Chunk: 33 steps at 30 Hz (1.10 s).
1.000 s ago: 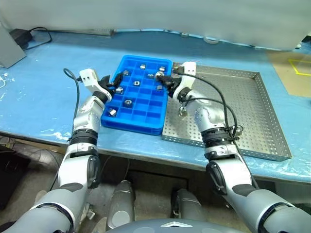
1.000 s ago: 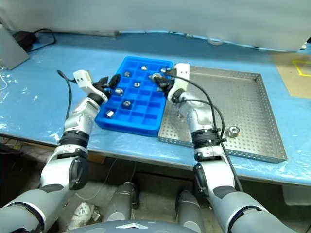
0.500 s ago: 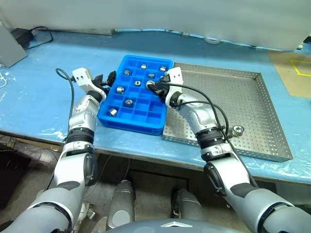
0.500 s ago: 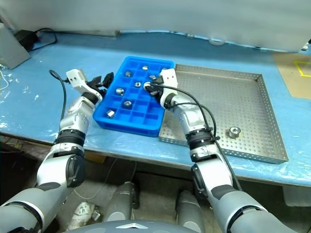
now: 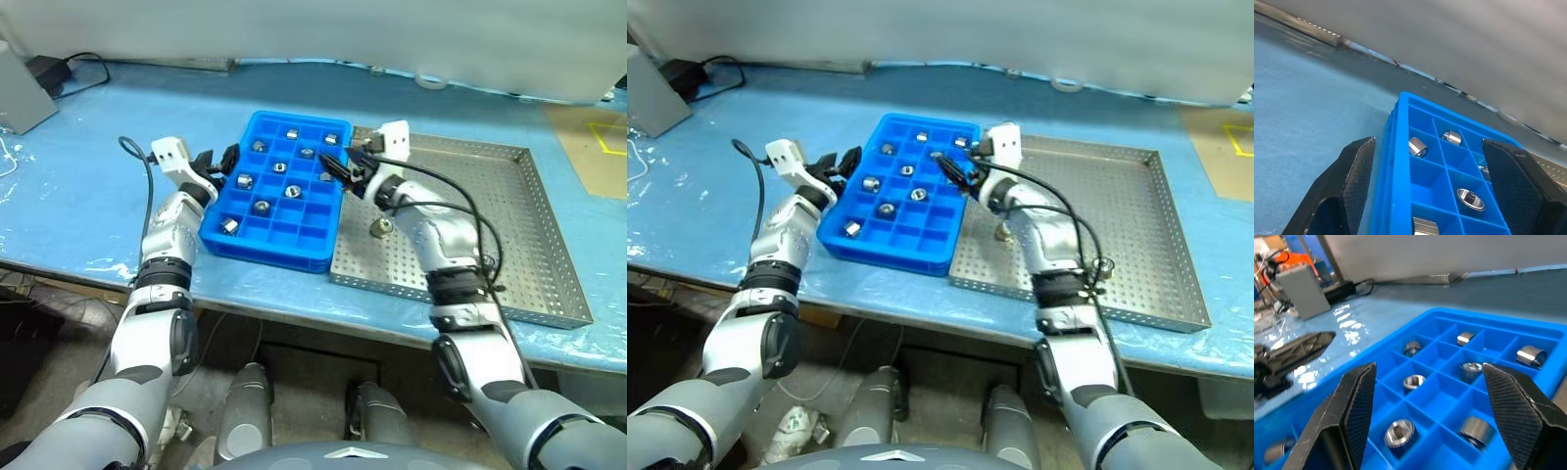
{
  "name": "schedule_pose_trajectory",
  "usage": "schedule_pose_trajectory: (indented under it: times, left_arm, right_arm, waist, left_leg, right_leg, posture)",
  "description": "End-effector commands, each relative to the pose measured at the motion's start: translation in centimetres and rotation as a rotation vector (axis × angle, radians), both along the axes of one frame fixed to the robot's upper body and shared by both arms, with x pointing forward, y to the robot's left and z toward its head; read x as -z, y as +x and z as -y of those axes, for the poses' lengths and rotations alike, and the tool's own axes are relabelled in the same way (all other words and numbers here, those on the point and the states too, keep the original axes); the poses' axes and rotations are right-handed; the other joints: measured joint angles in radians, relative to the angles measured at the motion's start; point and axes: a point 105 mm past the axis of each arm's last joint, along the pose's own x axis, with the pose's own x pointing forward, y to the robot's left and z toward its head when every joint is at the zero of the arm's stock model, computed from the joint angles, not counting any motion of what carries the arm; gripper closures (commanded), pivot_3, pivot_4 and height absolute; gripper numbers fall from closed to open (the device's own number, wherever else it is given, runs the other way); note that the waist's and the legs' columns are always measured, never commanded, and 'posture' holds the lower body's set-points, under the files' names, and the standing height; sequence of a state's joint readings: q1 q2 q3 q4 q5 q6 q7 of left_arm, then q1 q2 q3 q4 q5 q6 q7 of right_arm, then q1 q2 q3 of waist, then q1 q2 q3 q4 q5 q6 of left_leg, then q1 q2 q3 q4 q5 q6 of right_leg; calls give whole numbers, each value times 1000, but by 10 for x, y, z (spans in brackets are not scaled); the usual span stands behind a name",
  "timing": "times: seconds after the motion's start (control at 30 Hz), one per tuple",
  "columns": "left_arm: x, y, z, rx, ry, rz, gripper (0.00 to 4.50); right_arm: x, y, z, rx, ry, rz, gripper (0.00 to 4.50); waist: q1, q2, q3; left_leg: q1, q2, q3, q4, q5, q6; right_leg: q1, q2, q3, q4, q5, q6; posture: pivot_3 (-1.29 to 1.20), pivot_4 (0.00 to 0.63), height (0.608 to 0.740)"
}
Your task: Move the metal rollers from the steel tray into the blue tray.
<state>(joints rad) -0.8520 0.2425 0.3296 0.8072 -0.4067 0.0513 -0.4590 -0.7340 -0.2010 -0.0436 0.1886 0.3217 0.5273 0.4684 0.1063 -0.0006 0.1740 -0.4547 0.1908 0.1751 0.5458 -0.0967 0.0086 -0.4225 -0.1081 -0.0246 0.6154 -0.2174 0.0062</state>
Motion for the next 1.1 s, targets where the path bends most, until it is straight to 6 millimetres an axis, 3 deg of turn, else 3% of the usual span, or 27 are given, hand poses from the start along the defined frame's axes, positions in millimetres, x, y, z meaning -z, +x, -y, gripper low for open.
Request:
schedule_pose_trajectory:
  times: [0.03,0.27,0.5,0.83,1.1]
  left_arm:
    - [-27,-1,11,56,88,115,705]
    - [-46,-6,22,155,254,230,705]
    - [-59,-9,35,242,368,302,705]
    - [-42,-15,56,335,406,293,705]
    - [-37,-14,54,334,413,276,705]
  right_arm:
    - [-17,-22,3,-40,-110,38,901]
    - [-7,-52,25,-16,-211,-98,901]
    - [13,-57,52,183,-249,-238,901]
    - [40,-60,56,314,-88,-393,901]
    - [75,-50,59,430,-177,-446,901]
  waist:
    - [-1,0,0]
    - [-7,0,0]
    - [-4,0,0]
    - [-8,0,0]
    - [-9,0,0]
  left_leg:
    - [0,0,0,0,0,0]
    - [2,0,0,-2,0,0]
    - [2,0,0,-2,3,-4]
    - [3,-1,0,-3,4,-6]
    - [4,-1,0,-4,5,-8]
  right_leg:
    - [0,0,0,0,0,0]
    - [0,1,1,0,0,0]
    - [0,0,1,0,0,0]
    - [0,0,2,1,0,0]
    - [0,0,2,1,0,0]
  posture:
    - [-10,150,740]
    - [-17,150,740]
    - [-28,150,740]
    - [-64,150,740]
    - [-63,150,740]
